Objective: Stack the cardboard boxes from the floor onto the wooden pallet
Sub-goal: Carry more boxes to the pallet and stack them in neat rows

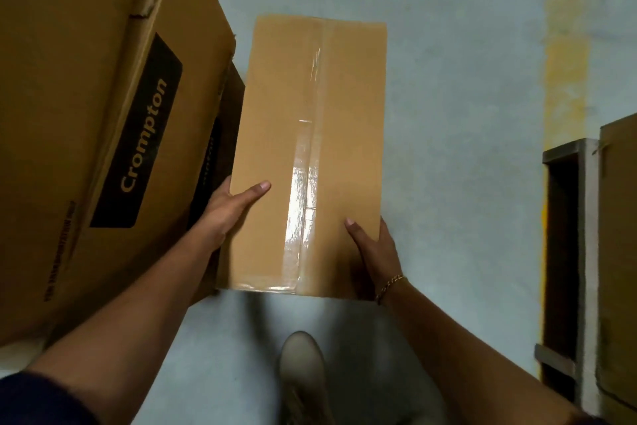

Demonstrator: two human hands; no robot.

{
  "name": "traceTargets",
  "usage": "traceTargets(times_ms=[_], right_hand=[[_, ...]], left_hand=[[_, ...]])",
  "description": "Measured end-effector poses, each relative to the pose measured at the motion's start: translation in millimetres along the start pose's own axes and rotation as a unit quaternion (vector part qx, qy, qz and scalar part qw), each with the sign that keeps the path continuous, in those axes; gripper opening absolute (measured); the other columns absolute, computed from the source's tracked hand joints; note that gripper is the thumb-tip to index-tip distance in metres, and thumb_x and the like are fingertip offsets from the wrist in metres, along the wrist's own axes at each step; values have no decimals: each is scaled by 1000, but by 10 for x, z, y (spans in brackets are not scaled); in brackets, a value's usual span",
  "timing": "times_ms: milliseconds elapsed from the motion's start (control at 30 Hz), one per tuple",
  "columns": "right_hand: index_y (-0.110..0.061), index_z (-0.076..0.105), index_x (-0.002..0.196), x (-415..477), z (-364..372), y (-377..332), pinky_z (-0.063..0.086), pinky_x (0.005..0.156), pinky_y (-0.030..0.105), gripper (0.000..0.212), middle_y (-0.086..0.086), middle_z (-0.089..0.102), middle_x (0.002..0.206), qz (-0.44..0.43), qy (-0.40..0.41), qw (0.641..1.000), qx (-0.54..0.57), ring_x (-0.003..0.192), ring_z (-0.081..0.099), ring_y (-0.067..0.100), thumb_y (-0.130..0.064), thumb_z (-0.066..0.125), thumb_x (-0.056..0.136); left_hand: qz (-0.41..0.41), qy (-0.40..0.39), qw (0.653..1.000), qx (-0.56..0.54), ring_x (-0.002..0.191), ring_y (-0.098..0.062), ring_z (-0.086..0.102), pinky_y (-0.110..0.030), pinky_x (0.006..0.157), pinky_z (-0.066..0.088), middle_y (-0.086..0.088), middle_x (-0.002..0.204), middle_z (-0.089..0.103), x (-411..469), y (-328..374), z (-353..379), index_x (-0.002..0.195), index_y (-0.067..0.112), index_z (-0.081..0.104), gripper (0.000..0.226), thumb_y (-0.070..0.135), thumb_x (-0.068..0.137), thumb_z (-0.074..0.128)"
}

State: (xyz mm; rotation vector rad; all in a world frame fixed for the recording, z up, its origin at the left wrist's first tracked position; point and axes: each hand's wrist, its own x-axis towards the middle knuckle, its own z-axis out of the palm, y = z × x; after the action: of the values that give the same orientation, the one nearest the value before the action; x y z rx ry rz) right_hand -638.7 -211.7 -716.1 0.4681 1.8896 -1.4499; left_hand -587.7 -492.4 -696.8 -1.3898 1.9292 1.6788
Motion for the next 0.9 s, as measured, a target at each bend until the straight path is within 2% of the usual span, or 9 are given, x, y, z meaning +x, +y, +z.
traceTargets(times_ms=[67, 167, 333, 433, 600, 733, 800, 833, 900], right_hand=[[-33, 60, 138, -107, -176, -110, 51, 108, 43, 67, -14, 70, 123, -13, 18, 1000, 0, 116, 65, 13, -61, 79, 79], [-31, 58, 139, -388, -477, -419, 51, 107, 45, 63, -12, 69, 124, -23, 25, 999, -8, 115, 65, 15, -55, 77, 85], [-34, 57, 140, -1169, -1126, -1108, 54, 103, 48, 81, -11, 69, 126, -35, 54, 998, 5, 116, 66, 18, -71, 76, 71], [-33, 57, 140, -1790, -1565, -1585, 55, 101, 48, 71, -10, 69, 125, -40, 68, 997, 21, 114, 66, 17, -63, 77, 80], [-35, 58, 137, -2947, -2274, -2315, 57, 94, 42, 66, -10, 71, 120, -46, 92, 994, 33, 110, 68, 16, -63, 78, 80], [-34, 62, 133, -3855, -2784, -2802, 57, 95, 40, 66, -13, 73, 115, -53, 135, 989, 40, 106, 69, 12, -64, 80, 76], [-36, 63, 132, -4275, -3031, -2954, 56, 98, 45, 75, -12, 73, 117, -49, 146, 987, 42, 106, 70, 14, -73, 79, 68], [-36, 63, 131, -4459, -3164, -3004, 56, 98, 47, 79, -12, 73, 118, -46, 150, 987, 47, 107, 69, 15, -75, 78, 64], [-39, 66, 124, -4838, -3404, -3085, 55, 101, 47, 75, -14, 73, 117, -39, 168, 983, 66, 108, 69, 14, -78, 80, 61]], left_hand=[[16, -3, 1000, -4, 116, -14, 65, -33, 104, 49, 6, 127, 70, -165, 147, 82, 142, 27, 57, 87, 61, 68, 87], [32, 0, 999, -26, 99, 0, 66, -15, 82, 50, 7, 117, 71, -525, 493, 204, 137, 24, 59, 60, 39, 84, 84], [60, -22, 997, -51, 96, -1, 68, -18, 79, 52, 13, 109, 72, -1396, 1297, 364, 130, 30, 59, 52, 37, 85, 83], [78, -45, 994, -59, 96, -1, 68, -17, 76, 53, 14, 108, 71, -2052, 1856, 436, 128, 31, 57, 48, 35, 87, 82], [109, -75, 991, -30, 99, -4, 64, -28, 95, 51, 15, 110, 67, -3310, 2774, 470, 136, 32, 53, 55, 40, 88, 79], [150, -97, 984, 6, 118, -12, 52, -25, 95, 37, 13, 121, 51, -4366, 3428, 546, 153, 23, 40, 67, 35, 95, 71], [155, -120, 981, 9, 106, -8, 56, -26, 100, 40, 11, 124, 53, -4790, 3632, 595, 152, 20, 43, 65, 35, 95, 71], [162, -128, 978, 10, 98, -4, 59, -26, 98, 47, 11, 122, 59, -4957, 3709, 631, 147, 22, 48, 60, 37, 94, 73], [172, -146, 974, 25, 95, 0, 62, -19, 75, 49, 14, 112, 67, -5248, 3819, 731, 137, 29, 53, 52, 41, 91, 75]])
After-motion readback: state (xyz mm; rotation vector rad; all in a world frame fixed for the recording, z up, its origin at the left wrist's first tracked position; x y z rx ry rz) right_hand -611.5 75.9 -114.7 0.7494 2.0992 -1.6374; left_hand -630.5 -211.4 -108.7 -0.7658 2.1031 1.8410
